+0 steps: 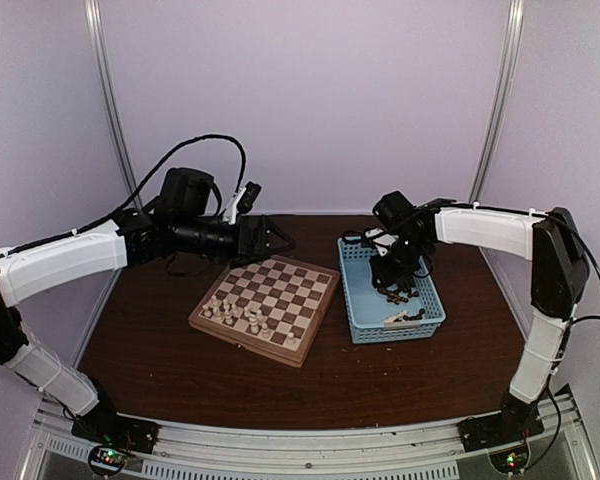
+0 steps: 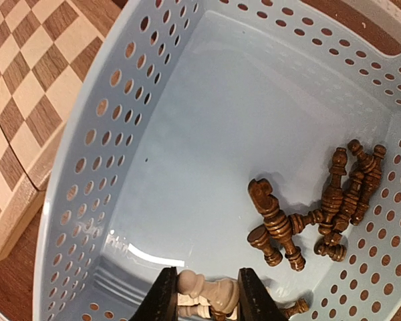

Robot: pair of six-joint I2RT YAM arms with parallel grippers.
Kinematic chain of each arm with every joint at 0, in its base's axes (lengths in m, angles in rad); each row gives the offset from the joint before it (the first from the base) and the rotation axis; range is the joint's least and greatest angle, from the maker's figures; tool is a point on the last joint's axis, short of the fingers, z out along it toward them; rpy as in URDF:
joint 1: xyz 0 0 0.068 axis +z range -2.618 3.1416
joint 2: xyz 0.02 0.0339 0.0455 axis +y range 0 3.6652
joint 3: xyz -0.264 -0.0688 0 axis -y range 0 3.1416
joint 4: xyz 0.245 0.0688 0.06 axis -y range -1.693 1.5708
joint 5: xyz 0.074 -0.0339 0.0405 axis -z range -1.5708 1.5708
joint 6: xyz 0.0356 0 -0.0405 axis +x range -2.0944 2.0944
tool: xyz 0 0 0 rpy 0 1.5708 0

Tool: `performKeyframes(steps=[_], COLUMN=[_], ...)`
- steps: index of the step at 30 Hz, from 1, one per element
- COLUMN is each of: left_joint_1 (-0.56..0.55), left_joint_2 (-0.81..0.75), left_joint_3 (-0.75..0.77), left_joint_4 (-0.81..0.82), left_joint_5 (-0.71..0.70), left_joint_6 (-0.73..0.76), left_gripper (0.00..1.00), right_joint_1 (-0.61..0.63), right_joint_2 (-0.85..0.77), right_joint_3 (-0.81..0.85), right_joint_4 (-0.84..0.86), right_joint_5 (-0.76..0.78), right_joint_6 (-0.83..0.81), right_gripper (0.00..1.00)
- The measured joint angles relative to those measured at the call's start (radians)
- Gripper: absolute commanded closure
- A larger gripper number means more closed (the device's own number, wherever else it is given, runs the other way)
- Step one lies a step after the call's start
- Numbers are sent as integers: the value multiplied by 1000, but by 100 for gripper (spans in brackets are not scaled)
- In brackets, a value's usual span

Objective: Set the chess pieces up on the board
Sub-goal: Pick up the chess piece from the storage box.

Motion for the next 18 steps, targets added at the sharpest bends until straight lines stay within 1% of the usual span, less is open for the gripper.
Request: performKeyframes(steps=[5,12,18], left_joint_1=[0,0,0], left_joint_2=[0,0,11], left_joint_3=[0,0,-45], left_joint_4=[-10,-14,62], left_joint_5=[-14,-74,-106], left_joint_6=[26,114,200], left_gripper=[2,2,4], right_joint_1=[-1,-1,-3], right_joint_2=[-27,-115,-160], right_joint_3=[-27,-84,-97], right_joint_4=[44,133,227], right_joint_5=[-31,-165,-262], right_joint_6=[41,140,242], right_gripper=[72,70,69])
